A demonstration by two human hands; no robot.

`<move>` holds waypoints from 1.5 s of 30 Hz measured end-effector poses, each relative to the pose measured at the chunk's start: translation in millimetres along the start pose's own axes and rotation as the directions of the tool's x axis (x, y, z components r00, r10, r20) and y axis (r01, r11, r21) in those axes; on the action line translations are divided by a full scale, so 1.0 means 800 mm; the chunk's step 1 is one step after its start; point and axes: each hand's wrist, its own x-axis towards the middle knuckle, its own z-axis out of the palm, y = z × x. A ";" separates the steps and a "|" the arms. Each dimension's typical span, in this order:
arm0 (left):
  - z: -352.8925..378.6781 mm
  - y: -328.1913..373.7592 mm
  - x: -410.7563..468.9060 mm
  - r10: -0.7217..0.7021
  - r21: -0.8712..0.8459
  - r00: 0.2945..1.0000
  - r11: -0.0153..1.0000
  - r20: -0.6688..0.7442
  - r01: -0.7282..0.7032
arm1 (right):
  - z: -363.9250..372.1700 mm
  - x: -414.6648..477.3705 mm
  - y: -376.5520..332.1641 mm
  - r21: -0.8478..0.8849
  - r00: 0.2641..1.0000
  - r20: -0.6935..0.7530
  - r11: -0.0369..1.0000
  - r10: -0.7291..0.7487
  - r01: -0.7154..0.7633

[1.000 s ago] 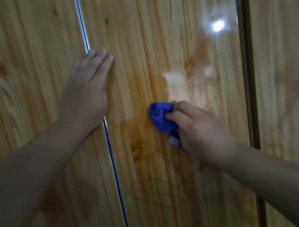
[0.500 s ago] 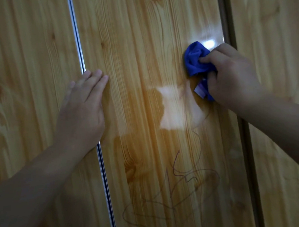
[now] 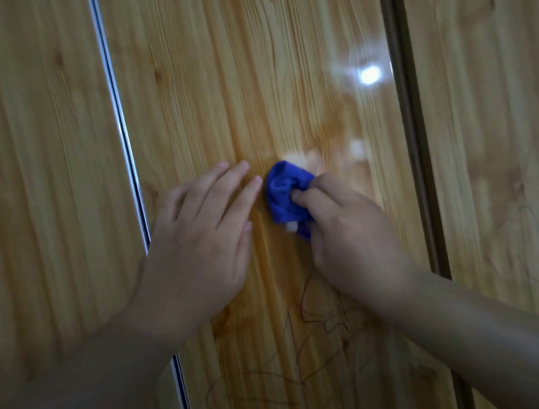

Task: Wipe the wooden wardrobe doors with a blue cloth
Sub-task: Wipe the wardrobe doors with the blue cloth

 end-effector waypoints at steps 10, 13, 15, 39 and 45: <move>-0.001 -0.009 0.000 -0.019 0.006 0.999 1.000 0.046 0.019 | 0.056 -0.109 -0.063 0.099 0.960 0.183 0.975 -0.214 0.198; 0.000 -0.009 -0.001 -0.026 0.006 0.999 1.000 0.044 0.026 | 0.062 -0.122 -0.070 0.127 0.956 0.195 0.972 -0.220 0.198; 0.001 -0.008 -0.003 -0.024 0.012 0.999 1.000 0.042 0.024 | 0.061 -0.122 -0.068 0.127 0.952 0.196 0.969 -0.234 0.212; 0.008 -0.007 -0.005 -0.029 -0.022 0.999 0.999 -0.016 0.029 | -0.076 0.046 0.107 -0.146 0.991 -0.129 0.988 0.028 -0.047; 0.008 0.003 -0.005 -0.087 -0.049 0.996 0.995 -0.017 0.086 | -0.080 0.050 0.114 -0.173 0.982 -0.158 0.976 0.106 -0.134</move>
